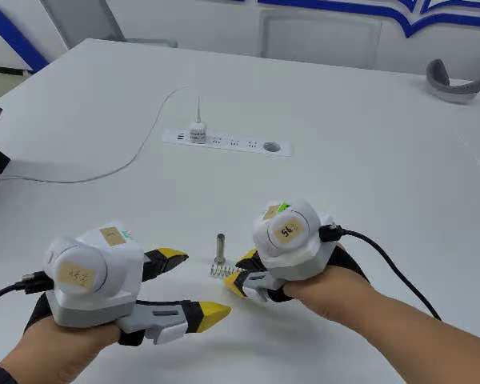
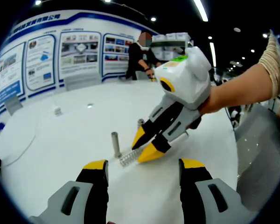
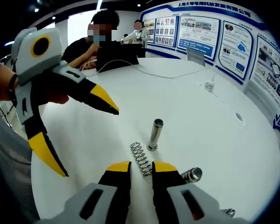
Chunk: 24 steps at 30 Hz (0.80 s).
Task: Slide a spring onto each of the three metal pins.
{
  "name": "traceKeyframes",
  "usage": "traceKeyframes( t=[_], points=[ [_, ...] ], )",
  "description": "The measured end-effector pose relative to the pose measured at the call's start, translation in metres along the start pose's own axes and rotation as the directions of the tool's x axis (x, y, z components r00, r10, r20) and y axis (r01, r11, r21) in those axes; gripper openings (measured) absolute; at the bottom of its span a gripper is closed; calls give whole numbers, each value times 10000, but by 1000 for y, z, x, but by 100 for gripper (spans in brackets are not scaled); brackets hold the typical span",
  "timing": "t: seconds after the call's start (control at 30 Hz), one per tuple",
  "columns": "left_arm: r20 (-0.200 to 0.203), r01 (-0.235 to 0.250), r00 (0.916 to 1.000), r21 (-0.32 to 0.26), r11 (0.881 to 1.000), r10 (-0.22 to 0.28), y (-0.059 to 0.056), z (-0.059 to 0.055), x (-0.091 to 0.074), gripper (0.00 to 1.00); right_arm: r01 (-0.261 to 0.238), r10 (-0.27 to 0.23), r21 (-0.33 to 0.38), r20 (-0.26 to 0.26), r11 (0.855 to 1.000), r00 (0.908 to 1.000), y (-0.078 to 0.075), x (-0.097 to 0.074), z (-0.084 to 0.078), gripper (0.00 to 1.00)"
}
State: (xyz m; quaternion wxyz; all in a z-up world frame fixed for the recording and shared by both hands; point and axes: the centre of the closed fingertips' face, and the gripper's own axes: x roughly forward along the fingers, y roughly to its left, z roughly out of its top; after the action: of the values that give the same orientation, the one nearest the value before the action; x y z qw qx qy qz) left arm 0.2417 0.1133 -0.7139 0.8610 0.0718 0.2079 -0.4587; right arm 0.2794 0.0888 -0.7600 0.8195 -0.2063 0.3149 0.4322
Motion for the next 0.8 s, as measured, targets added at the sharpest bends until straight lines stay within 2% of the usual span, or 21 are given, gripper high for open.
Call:
traceKeyframes(
  t=[0.3,0.8],
  points=[
    [-19,-10,10000,0,10000,10,-1,-1,-2,62,-235,234,-47,-192,9997,9995,7,-1,-10,16],
    [-83,-96,9999,47,9999,97,1,-3,-5,62,-298,297,-131,-44,9995,9995,13,-3,-8,12]
  ],
)
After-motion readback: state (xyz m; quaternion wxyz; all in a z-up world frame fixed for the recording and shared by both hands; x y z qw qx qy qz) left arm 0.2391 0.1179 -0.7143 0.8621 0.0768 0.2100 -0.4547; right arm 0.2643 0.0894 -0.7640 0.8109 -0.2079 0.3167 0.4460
